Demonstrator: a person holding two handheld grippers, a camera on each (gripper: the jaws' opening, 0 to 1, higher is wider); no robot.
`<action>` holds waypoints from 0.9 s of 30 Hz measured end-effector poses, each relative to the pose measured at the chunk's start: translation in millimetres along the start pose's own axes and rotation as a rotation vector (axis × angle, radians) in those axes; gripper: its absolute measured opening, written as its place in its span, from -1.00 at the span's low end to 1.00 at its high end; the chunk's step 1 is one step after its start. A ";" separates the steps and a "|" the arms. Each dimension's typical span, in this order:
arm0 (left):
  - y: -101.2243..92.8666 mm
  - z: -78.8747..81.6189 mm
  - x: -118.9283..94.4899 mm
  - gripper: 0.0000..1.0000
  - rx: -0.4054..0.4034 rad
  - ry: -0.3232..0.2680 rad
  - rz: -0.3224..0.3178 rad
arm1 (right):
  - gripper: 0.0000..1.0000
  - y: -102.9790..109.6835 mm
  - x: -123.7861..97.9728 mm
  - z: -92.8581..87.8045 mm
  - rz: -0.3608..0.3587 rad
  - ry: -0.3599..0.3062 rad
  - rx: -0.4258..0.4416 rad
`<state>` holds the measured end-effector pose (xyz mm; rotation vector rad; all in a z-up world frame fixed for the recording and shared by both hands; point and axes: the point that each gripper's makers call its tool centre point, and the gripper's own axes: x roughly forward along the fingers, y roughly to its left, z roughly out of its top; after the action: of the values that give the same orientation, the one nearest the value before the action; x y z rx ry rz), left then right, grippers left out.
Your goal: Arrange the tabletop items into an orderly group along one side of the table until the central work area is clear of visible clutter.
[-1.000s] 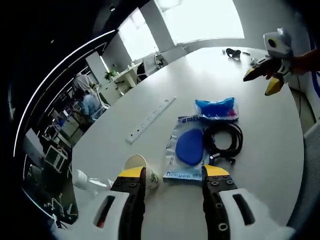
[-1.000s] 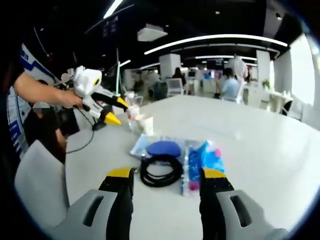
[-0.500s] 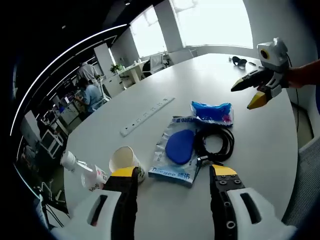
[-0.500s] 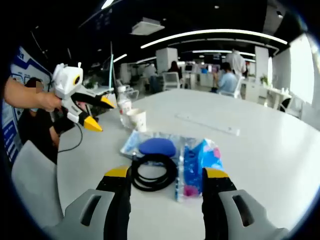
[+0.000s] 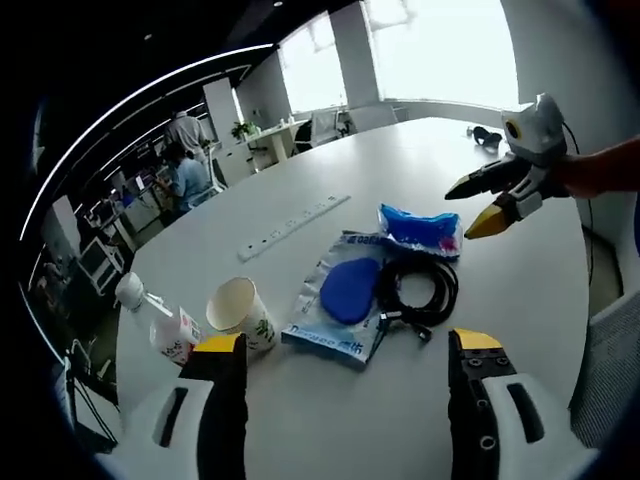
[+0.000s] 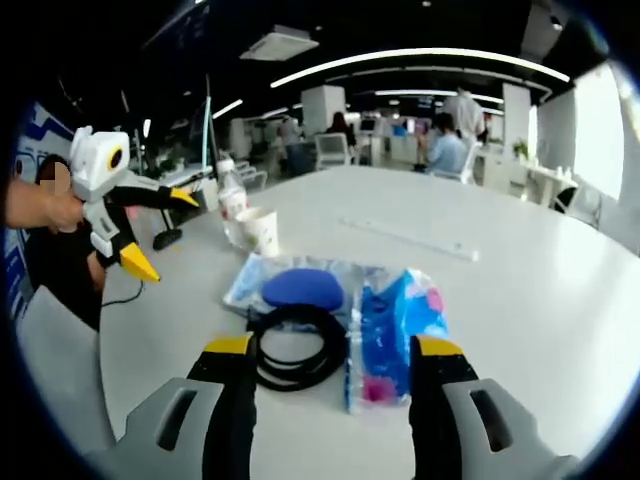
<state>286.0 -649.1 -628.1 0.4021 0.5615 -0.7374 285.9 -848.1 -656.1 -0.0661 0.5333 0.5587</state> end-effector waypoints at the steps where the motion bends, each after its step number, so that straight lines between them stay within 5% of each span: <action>1: -0.2 -0.2 0.0 0.71 -0.004 -0.002 -0.001 | 0.19 -0.7 1.1 -0.1 -0.002 0.000 0.002; 11: -10.1 -6.4 -3.6 1.00 -0.051 -0.007 -0.022 | 0.24 -1.9 6.7 -3.7 -0.006 0.017 0.015; 27: -12.1 -27.3 -25.1 1.00 -0.043 0.011 -0.016 | 0.25 -14.1 35.9 -18.1 -0.089 0.082 0.019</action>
<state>253.0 -630.0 -636.0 0.3621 0.5902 -0.7382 310.6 -846.3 -690.7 -0.0945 0.6123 0.4655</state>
